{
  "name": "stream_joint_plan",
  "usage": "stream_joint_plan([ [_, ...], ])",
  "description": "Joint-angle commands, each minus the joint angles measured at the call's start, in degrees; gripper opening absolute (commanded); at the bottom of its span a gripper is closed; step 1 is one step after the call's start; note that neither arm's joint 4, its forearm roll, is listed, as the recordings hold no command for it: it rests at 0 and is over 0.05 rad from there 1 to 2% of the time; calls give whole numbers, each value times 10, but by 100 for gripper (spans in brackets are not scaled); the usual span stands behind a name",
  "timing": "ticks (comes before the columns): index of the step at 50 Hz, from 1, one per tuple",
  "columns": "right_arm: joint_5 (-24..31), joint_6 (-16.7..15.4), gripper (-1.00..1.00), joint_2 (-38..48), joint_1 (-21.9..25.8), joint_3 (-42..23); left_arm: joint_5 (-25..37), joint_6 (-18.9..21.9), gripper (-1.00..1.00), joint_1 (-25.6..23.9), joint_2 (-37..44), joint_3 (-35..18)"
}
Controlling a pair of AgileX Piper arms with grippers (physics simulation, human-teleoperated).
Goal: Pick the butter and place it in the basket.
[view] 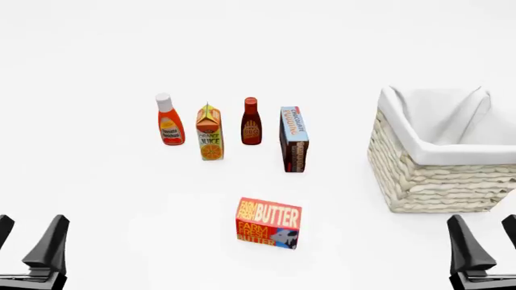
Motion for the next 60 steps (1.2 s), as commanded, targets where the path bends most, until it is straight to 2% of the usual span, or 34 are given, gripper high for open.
stream_joint_plan([
  [1, -3, -2, 100, 10, -2, -6, -1, 0, 100, 0, 3, -1],
  [12, -6, -5, 100, 25, 0, -8, -1, 0, 100, 0, 3, -1],
  [18, 33, -7, 100, 30, 12, -42, -1, 0, 100, 0, 3, -1],
  [19, 55, -8, 100, 26, 22, -58, -1, 0, 100, 0, 3, -1],
  [21, 36, -1, 100, 69, 25, -66, -1, 0, 100, 0, 3, -1],
  [24, 25, -5, 100, 87, 23, -67, -1, 0, 100, 0, 3, -1],
  [32, 48, -25, 100, 153, 46, -161, -1, 0, 100, 0, 3, -1],
  [38, 85, -26, 100, 182, 69, -229, -1, 0, 100, 0, 3, -1],
  [42, 103, -28, 100, 190, 86, -252, -1, 0, 100, 0, 3, -1],
  [46, 139, -35, 100, 213, 116, -303, -1, 0, 100, 0, 3, -1],
  [60, 212, -34, 100, 271, 168, -402, -1, 0, 100, 0, 3, -1],
])
